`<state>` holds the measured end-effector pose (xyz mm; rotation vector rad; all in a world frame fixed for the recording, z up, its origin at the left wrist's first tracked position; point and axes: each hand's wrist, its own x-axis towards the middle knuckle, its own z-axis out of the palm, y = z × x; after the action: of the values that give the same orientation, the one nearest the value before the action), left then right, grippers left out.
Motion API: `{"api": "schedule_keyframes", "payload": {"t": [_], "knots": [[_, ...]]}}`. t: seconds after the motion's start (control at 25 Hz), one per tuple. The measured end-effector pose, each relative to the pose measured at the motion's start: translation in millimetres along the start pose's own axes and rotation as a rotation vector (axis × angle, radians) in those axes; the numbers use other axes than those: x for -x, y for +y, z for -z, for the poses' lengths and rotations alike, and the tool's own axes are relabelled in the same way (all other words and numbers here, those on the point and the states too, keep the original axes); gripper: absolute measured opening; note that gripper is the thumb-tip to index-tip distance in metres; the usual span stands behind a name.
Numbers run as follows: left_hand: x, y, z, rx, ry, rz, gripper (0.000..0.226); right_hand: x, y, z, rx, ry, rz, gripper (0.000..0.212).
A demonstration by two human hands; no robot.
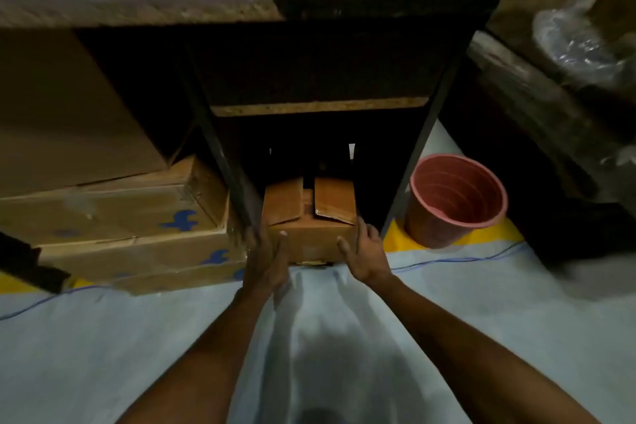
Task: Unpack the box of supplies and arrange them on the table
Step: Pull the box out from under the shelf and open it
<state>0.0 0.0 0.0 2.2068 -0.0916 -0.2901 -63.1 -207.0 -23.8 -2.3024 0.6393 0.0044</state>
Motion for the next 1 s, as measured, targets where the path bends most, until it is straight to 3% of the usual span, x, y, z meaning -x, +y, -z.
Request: {"api": "schedule_keyframes", "payload": {"t": [0.16,0.4,0.56,0.76,0.92,1.0], "knots": [[-13.0,-12.8,-28.6,-0.055,-0.002,0.003,0.073,-7.6,14.7,-29.4,-0.061,-0.034,0.029,0.097],[-57.2,-35.6,-48.1,0.238,0.055,0.064,0.056,-31.0,10.3,-45.7,-0.155,-0.050,-0.008,0.129],[-49.1,-33.0,-53.7,0.347,0.092,0.103,0.051,-18.1,-1.1,-39.4,-0.286,-0.076,-0.106,0.133],[10.7,-39.8,-55.4,0.360,0.150,0.099,0.044,31.8,14.0,-28.8,-0.361,-0.069,-0.130,0.108],[24.9,-56.4,-34.4,0.033,0.090,-0.014,0.024,45.3,28.1,-27.1,-0.219,-0.008,-0.103,0.056],[2.7,-48.5,-17.3,-0.016,0.058,-0.034,0.028,19.4,21.3,-15.9,-0.133,-0.022,-0.073,0.038]]}}
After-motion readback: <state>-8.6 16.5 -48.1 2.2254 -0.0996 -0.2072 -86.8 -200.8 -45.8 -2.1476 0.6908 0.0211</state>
